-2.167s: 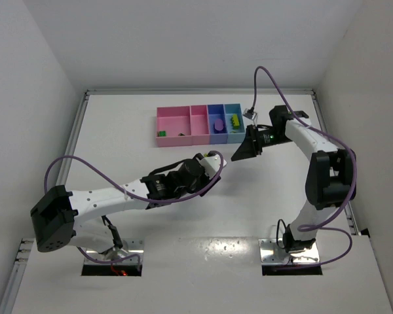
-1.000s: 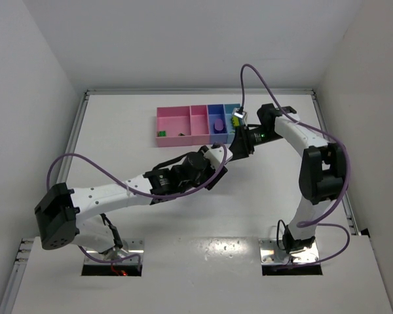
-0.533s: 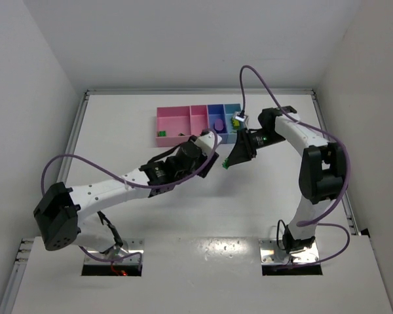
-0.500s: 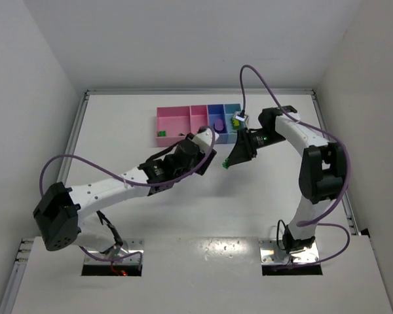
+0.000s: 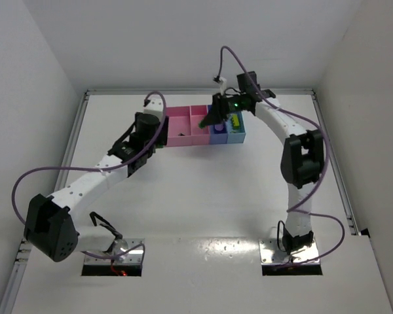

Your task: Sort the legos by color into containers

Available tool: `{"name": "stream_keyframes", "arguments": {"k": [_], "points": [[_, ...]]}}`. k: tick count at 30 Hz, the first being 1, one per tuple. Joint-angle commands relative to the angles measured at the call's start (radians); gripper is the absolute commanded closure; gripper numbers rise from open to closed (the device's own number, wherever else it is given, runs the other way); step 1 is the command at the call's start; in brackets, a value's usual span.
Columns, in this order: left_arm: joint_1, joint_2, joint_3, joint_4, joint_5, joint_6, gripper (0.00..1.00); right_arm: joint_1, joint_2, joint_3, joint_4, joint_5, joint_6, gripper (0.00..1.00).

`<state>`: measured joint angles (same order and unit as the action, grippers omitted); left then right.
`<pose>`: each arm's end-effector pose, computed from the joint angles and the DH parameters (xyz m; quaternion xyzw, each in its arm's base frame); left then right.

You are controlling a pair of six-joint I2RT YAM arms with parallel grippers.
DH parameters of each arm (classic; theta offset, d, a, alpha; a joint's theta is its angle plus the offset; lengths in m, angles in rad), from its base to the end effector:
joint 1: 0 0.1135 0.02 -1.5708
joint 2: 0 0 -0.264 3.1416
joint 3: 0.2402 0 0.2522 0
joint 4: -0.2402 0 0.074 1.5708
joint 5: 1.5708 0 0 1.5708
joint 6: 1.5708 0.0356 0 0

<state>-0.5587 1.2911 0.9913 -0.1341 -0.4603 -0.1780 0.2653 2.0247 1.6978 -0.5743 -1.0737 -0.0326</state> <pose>0.2585 -0.1429 0.3077 0.0347 0.8289 -0.0094 0.5582 0.4198 0.1465 0.2576 -0.2866 0.7777 0.5125 0.2244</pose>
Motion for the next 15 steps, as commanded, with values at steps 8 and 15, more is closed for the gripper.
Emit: {"name": "stream_keyframes", "arguments": {"k": [8, 15], "points": [[0.213, -0.099, 0.038, -0.016, 0.029, -0.084, 1.0, 0.13, 0.325, 0.434, 0.521, 0.432, 0.56, 1.0], [0.261, -0.108, 0.047, -0.016, 0.121, -0.123, 1.0, 0.221, 0.459, 0.566, 0.433, 0.583, 0.445, 0.8]]}}
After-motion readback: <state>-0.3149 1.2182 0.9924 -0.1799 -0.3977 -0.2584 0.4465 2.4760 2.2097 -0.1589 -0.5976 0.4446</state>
